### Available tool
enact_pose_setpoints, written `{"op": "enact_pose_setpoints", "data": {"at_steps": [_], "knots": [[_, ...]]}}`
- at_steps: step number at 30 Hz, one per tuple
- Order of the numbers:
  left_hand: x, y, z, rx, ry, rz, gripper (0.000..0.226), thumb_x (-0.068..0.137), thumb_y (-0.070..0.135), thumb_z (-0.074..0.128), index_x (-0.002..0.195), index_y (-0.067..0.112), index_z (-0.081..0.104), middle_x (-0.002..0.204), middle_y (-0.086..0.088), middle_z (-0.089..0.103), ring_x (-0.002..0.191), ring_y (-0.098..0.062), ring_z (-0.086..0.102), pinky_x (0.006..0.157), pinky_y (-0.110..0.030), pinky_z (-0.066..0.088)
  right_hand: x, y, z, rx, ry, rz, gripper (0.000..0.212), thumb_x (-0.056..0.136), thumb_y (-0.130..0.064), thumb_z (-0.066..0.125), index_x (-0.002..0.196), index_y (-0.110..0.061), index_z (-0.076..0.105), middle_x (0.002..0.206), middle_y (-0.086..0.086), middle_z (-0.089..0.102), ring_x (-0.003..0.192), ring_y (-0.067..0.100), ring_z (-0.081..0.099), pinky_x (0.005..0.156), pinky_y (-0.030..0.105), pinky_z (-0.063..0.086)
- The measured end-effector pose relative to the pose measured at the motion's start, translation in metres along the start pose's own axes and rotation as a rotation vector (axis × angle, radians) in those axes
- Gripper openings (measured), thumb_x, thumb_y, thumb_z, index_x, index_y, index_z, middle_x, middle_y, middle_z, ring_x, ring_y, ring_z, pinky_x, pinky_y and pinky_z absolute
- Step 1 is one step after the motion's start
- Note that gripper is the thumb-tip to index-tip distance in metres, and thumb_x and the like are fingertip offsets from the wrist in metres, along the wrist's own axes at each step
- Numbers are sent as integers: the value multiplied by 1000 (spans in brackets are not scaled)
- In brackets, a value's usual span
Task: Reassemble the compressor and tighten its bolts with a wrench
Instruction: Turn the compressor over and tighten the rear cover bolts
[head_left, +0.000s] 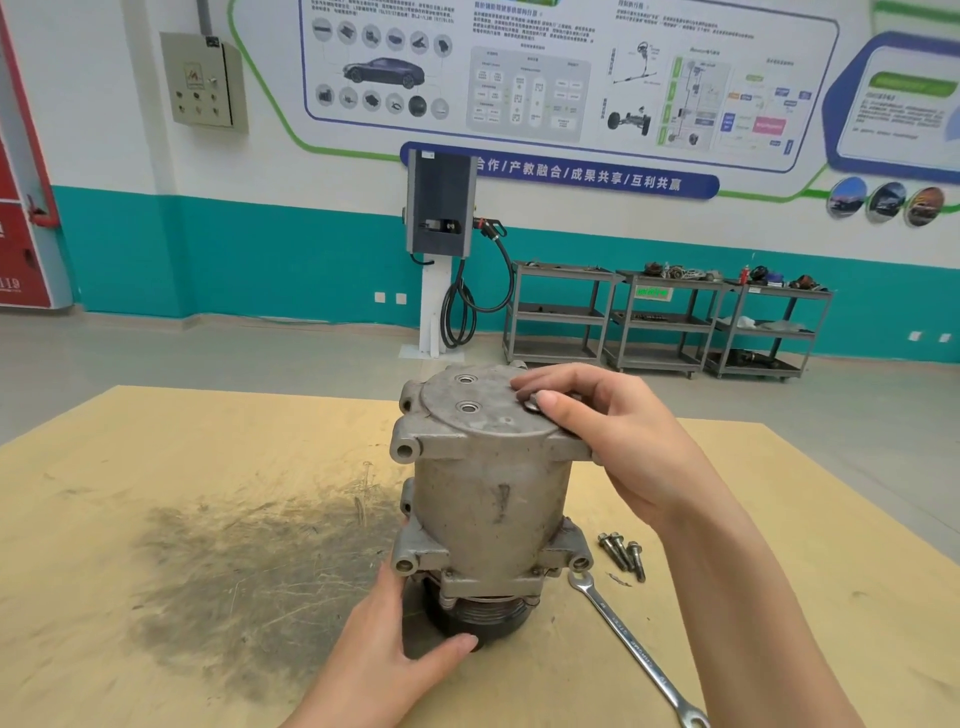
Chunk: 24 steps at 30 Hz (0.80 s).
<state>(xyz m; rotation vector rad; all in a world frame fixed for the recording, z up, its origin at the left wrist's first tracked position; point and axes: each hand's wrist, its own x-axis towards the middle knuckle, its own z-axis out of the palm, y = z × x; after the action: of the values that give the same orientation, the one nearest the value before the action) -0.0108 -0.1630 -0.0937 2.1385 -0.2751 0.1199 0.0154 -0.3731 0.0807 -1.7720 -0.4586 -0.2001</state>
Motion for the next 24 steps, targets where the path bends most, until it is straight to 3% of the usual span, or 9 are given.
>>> {"op": "enact_pose_setpoints", "data": {"at_steps": [5,8,10,13,16,20,22,24], "knots": [[1,0,-1,1,4,-8,100,48,88,56,129,62,3,127,42,34,113,16,39,101,-8,31,0,3,3,67,77,-14,8,83,-12,73,80,-12,66,99,-3,75,87,5,68,75,21,52],[2,0,-1,-1,-2,-14,109,48,88,56,134,57,-1,130,36,35,118,9,38,108,-19,32,-4,1,-14,222,78,-23,23,75,-27,71,91,-11,69,102,5,75,98,14,69,82,26,55],[2,-1,0,-12,-6,-19,107,53,82,61,137,54,0,129,35,36,113,13,39,104,-14,32,-7,8,-33,285,189,-15,25,77,-31,67,94,-12,68,103,5,75,106,16,68,89,30,51],[2,-3,1,-40,-9,-19,101,58,76,66,136,54,5,130,33,40,114,14,42,99,-8,30,-10,45,-60,-103,294,127,14,88,-26,66,98,-16,70,93,-4,76,98,13,68,86,31,51],[2,-1,1,-56,-18,-23,103,52,81,60,136,58,4,128,36,40,117,12,43,103,-12,30,-13,99,-74,-681,165,408,23,93,-36,63,109,-20,68,89,-3,70,88,13,64,77,31,51],[3,3,-1,-61,-26,-17,97,51,80,60,126,69,1,118,43,40,98,26,41,95,-4,29,-17,147,-67,-948,43,501,45,92,-56,56,125,-25,57,82,-10,58,78,7,56,60,22,39],[3,3,-1,-63,-30,-19,100,51,79,61,128,71,-4,121,42,41,100,25,41,101,-9,29,-17,158,-61,-1008,9,495,55,90,-65,50,129,-27,50,97,-5,65,91,14,61,67,27,43],[3,2,0,-67,-35,-8,102,53,79,61,129,70,-6,128,40,40,112,19,43,104,-10,29,-15,166,-54,-1219,-32,444,58,91,-69,40,130,-27,46,114,0,66,103,21,62,70,31,41]]}}
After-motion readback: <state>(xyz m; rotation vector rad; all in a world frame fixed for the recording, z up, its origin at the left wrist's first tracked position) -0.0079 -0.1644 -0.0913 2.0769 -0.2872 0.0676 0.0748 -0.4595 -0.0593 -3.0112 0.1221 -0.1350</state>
